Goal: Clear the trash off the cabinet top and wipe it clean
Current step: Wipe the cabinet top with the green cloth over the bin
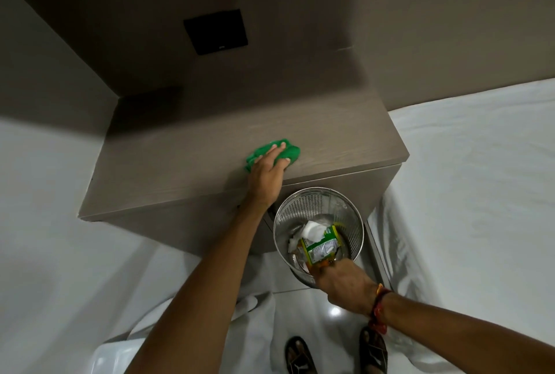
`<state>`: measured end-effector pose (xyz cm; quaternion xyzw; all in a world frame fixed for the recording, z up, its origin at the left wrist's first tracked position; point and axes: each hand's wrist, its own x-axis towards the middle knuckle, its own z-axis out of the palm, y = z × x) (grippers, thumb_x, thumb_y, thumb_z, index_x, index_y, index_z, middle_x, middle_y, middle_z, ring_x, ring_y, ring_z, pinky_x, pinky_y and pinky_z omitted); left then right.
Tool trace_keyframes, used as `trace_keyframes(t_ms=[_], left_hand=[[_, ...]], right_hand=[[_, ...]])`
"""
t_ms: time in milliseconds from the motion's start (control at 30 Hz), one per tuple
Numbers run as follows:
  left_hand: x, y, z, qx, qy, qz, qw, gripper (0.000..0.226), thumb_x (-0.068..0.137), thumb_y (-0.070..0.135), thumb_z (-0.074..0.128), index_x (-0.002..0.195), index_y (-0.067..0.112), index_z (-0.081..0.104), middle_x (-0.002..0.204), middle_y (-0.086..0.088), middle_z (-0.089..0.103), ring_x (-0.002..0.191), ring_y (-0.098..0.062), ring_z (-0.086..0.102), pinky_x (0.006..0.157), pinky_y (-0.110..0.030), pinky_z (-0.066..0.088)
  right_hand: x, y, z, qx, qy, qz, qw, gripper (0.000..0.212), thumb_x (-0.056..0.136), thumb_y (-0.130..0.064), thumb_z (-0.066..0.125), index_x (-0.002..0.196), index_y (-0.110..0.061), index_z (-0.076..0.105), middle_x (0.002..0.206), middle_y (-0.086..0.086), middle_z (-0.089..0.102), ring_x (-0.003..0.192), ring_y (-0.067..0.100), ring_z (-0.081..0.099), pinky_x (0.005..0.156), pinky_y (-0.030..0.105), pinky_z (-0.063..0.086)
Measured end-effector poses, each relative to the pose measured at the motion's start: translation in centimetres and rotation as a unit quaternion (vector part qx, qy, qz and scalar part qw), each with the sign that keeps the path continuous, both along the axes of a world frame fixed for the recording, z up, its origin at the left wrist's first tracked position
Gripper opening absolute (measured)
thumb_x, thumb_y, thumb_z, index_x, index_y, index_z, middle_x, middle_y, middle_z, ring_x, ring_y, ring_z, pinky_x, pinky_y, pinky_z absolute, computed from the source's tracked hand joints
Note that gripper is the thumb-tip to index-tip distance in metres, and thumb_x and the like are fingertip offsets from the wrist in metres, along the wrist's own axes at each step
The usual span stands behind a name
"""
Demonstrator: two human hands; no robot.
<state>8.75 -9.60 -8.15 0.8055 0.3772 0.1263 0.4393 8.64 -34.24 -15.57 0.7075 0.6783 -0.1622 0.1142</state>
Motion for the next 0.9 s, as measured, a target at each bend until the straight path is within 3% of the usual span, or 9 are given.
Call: trace_keyframes(t_ms=[167, 233, 400, 500, 533, 633, 733, 833, 900], left_hand=[[-1.3, -2.8, 0.3, -0.008, -0.002, -0.126, 0.992, 0.045, 0.102, 0.020, 0.050, 0.147, 0.021, 0.052, 0.161, -0.008, 0.042, 0.150, -0.019, 0.036, 0.124, -0.032, 0.023], [-2.4, -3.9, 0.4, 0.022, -0.005, -0.157, 0.987, 0.048, 0.100, 0.023, 0.047, 0.148, 0.021, 0.051, 0.159, -0.005, 0.044, 0.146, -0.007, 0.034, 0.124, -0.031, 0.021], [-5.2, -6.7, -1.2, 0.203, -0.022, -0.250, 0.946, 0.047, 0.103, 0.026, 0.046, 0.149, 0.018, 0.048, 0.157, 0.014, 0.030, 0.139, 0.026, -0.002, 0.126, -0.030, 0.007], [-6.8, -7.9, -2.9, 0.288, 0.017, -0.317, 0.903, 0.052, 0.102, 0.033, 0.039, 0.151, 0.016, 0.045, 0.165, 0.004, 0.032, 0.156, -0.002, 0.008, 0.131, -0.037, 0.008], [-7.3, -8.2, -3.3, 0.287, 0.028, -0.311, 0.906, 0.057, 0.100, 0.037, 0.033, 0.152, 0.015, 0.043, 0.166, 0.000, 0.033, 0.157, -0.011, 0.013, 0.131, -0.041, 0.012], [-8.0, -8.7, -3.9, 0.249, 0.014, -0.242, 0.938, 0.059, 0.099, 0.038, 0.033, 0.153, 0.015, 0.041, 0.164, -0.002, 0.036, 0.152, -0.010, 0.007, 0.127, -0.042, 0.018], [-8.3, -8.7, -4.3, 0.309, -0.020, -0.256, 0.916, 0.053, 0.101, 0.024, 0.056, 0.150, 0.010, 0.044, 0.161, -0.007, 0.041, 0.151, -0.003, 0.011, 0.127, -0.046, 0.019], [-8.3, -8.7, -4.5, 0.357, -0.011, -0.315, 0.879, 0.056, 0.094, 0.019, 0.067, 0.146, 0.005, 0.050, 0.158, -0.012, 0.046, 0.151, -0.023, 0.036, 0.125, -0.048, 0.027], [-8.5, -8.8, -4.9, 0.368, 0.007, -0.342, 0.865, 0.057, 0.092, 0.017, 0.069, 0.145, 0.004, 0.051, 0.157, -0.013, 0.047, 0.149, -0.028, 0.042, 0.125, -0.049, 0.027]], right_hand=[[0.0, -0.3, 0.7, -0.008, -0.007, 0.012, 1.000, 0.031, 0.077, 0.004, 0.059, 0.106, -0.002, 0.067, 0.087, 0.016, 0.071, 0.068, 0.035, 0.070, 0.057, 0.042, 0.062], [-0.1, -0.5, 0.9, -0.008, -0.012, 0.007, 1.000, 0.029, 0.077, 0.003, 0.061, 0.104, -0.004, 0.068, 0.085, 0.014, 0.071, 0.066, 0.033, 0.069, 0.055, 0.041, 0.062], [-0.3, -0.6, 0.6, -0.001, -0.012, -0.011, 1.000, 0.029, 0.078, 0.002, 0.058, 0.104, -0.006, 0.067, 0.086, 0.014, 0.071, 0.068, 0.035, 0.069, 0.058, 0.042, 0.062], [-0.4, -1.0, 0.7, 0.011, -0.004, -0.024, 1.000, 0.019, 0.074, 0.001, 0.065, 0.089, -0.009, 0.069, 0.073, 0.008, 0.070, 0.057, 0.029, 0.067, 0.049, 0.036, 0.060], [-0.4, -1.1, 0.7, 0.016, 0.002, -0.031, 0.999, 0.017, 0.072, 0.001, 0.068, 0.085, -0.010, 0.068, 0.070, 0.007, 0.069, 0.054, 0.028, 0.066, 0.046, 0.034, 0.059], [-0.8, -1.5, 0.2, 0.013, 0.003, -0.033, 0.999, 0.014, 0.074, -0.002, 0.070, 0.085, -0.010, 0.068, 0.070, 0.007, 0.069, 0.053, 0.027, 0.065, 0.046, 0.033, 0.058], [-1.2, -1.7, -0.2, 0.012, 0.001, -0.036, 0.999, 0.014, 0.080, -0.002, 0.065, 0.092, -0.008, 0.068, 0.077, 0.009, 0.070, 0.061, 0.029, 0.067, 0.053, 0.037, 0.061], [-1.5, -1.7, -0.5, 0.028, -0.008, -0.032, 0.999, 0.015, 0.075, -0.001, 0.067, 0.088, -0.008, 0.068, 0.074, 0.009, 0.070, 0.058, 0.030, 0.067, 0.050, 0.037, 0.060], [-1.7, -1.6, -0.7, 0.017, -0.008, -0.029, 0.999, 0.017, 0.068, 0.000, 0.072, 0.084, -0.008, 0.069, 0.068, 0.009, 0.069, 0.053, 0.030, 0.065, 0.045, 0.035, 0.058]])
